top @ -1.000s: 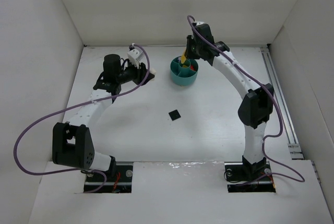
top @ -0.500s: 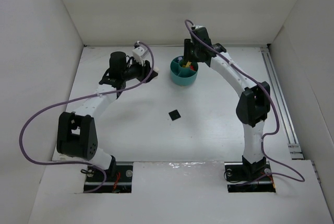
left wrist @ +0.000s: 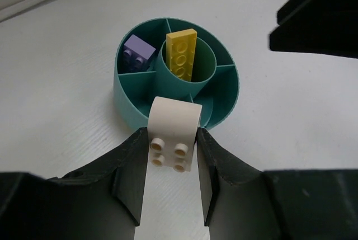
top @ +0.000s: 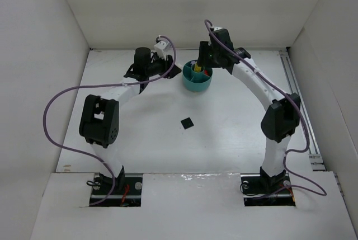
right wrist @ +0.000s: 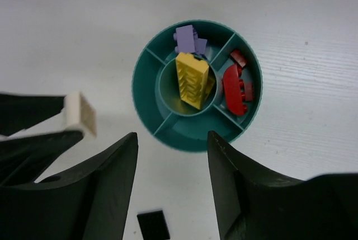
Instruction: Sort the legos into containers by color
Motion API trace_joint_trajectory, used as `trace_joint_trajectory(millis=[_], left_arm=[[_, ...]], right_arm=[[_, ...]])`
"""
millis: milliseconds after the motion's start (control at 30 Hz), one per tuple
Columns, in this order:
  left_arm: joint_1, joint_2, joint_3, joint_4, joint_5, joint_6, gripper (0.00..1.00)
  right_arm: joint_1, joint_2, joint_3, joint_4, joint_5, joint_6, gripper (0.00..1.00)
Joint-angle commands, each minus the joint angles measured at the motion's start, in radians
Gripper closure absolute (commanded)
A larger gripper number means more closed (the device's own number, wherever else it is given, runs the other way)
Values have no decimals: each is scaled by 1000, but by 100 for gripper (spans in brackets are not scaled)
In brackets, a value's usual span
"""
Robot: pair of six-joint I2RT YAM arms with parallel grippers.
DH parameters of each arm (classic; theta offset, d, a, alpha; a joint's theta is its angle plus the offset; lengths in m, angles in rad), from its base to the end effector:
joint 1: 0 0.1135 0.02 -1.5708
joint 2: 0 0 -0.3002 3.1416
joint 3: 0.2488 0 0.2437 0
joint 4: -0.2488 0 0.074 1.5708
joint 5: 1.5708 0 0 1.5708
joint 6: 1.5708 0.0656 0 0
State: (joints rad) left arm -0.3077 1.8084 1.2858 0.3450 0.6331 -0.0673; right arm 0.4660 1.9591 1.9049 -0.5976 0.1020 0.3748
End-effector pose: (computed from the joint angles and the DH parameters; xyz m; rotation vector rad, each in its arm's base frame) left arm 0.4173 -0.1733 0.3170 0.6750 1.6531 -0.8227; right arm 0.4349 0.2113 0.3540 -0.0456 2.2407 0.3481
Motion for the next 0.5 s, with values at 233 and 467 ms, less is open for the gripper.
trace_joint_trajectory(millis=[233,467], left_arm=[[-1,74,3,415,184,-187,100],[-1,199,24,584,280,-288,100]], right_arm=[[-29,-149,-112,1,-140,-10,44],[-47,-149,-112,-8,-140,-19,44]])
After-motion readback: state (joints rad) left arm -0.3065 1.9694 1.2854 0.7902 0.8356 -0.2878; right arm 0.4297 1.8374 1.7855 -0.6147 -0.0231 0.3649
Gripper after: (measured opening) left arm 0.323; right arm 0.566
